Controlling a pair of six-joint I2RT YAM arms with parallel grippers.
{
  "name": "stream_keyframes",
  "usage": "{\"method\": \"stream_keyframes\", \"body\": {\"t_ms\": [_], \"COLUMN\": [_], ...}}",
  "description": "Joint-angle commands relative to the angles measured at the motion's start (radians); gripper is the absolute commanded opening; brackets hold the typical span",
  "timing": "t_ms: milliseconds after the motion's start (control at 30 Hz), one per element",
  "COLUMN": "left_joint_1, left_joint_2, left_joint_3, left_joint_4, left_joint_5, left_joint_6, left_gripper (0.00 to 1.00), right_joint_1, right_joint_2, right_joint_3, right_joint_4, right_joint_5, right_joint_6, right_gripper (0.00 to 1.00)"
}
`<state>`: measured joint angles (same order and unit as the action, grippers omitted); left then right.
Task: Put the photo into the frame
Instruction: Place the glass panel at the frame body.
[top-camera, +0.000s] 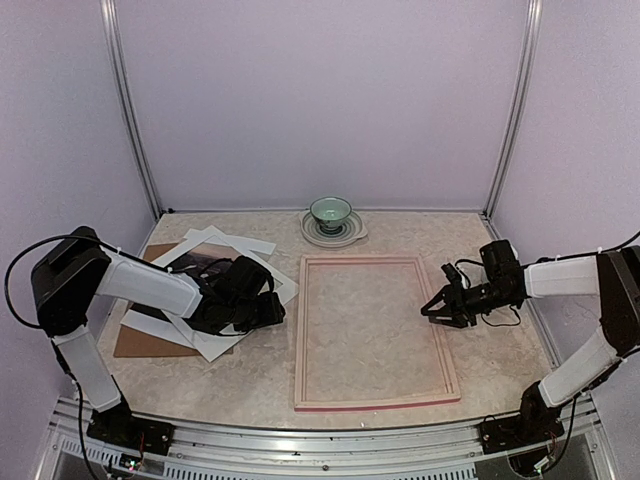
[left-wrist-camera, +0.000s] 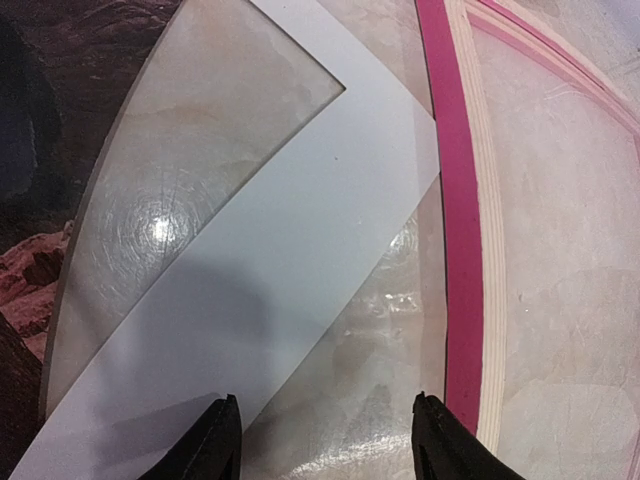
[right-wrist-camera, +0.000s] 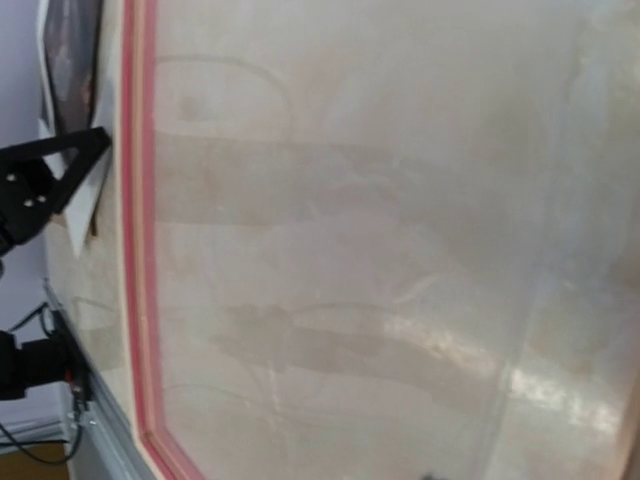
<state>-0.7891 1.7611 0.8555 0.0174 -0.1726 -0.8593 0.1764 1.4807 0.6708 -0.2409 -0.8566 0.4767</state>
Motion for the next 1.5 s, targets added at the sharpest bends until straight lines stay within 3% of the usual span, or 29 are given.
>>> {"method": "stream_keyframes", "body": {"t_ms": [0, 733, 1467], "left_joint_1": [-0.01, -0.011, -0.013], "left_joint_2": [0.015, 0.024, 0.024], "left_joint_3": [-0.009, -0.011, -0.014], "left_joint_4": [-0.048, -0.043, -0.04], "left_joint_5": [0.02, 0.024, 0.025], "left_joint_6": [-0.004, -0.007, -0.01], "left_gripper": [0.58, 0.58, 0.58], "right_joint_1": [0.022, 0.079, 0.135], "right_joint_2": [-0.021, -0.057, 0.009], "right_joint_3": [0.038, 0.139, 0.203], "right_joint_4": [-0.077, -0.297, -0.244], "right_joint_5": [0.063, 0.295, 0.421], "right_joint_6": [-0.045, -0.136, -0.109], "right_gripper": [0.43, 0.51, 0.53]}}
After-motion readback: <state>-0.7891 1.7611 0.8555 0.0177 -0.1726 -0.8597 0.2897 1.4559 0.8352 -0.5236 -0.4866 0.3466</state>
